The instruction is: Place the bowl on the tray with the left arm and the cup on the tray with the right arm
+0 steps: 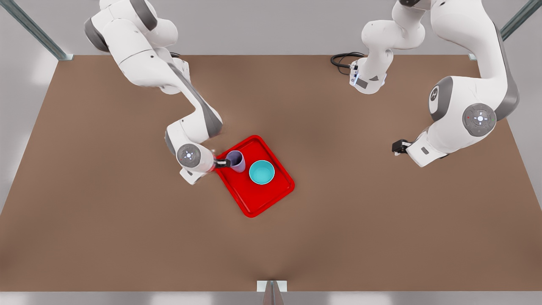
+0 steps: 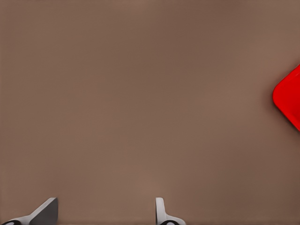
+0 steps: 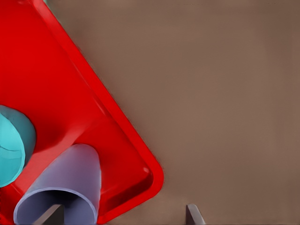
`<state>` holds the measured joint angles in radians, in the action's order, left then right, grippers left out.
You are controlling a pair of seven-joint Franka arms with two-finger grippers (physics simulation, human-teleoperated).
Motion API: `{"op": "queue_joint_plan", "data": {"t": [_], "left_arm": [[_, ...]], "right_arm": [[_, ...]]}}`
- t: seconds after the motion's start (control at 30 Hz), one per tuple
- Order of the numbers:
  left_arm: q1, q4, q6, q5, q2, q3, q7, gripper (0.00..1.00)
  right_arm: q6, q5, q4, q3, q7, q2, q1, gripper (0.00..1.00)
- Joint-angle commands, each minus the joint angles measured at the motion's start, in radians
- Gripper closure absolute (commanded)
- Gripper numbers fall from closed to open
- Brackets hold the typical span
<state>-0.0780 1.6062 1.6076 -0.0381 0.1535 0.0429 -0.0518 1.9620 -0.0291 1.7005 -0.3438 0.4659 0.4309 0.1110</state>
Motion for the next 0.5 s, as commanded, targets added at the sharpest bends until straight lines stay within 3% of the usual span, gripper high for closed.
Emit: {"op": "queue_joint_plan", "data": {"t": [0.0,0.07,0.13,0.2,0.27,0.47], "left_arm": [[0.0,0.0,0.0,0.0,0.0,0.0,0.001,0.0],[0.0,-0.057,-0.018,0.007,0.023,0.0,0.013,0.0],[-0.002,-0.1,-0.049,0.017,0.038,0.002,0.013,0.0],[-0.002,-0.252,-0.224,0.017,0.141,0.002,0.013,0.0],[-0.002,-0.25,-0.225,0.009,0.143,0.002,0.012,0.0],[-0.002,-0.25,-0.218,0.003,0.152,0.002,0.012,0.0]], "right_arm": [[0.0,0.0,-0.005,-0.001,-0.004,-0.023,-0.023,0.0],[0.004,-0.002,-0.022,0.002,-0.032,-0.136,-0.137,0.0],[-0.144,0.009,-0.082,0.23,-0.191,-0.182,-0.037,0.0],[-0.276,0.043,-0.108,0.305,-0.358,-0.267,-0.099,0.0],[-0.476,0.044,-0.294,0.339,-0.398,-0.225,-0.119,0.0],[-0.476,0.06,-0.286,0.382,-0.429,-0.232,-0.099,0.0]]}}
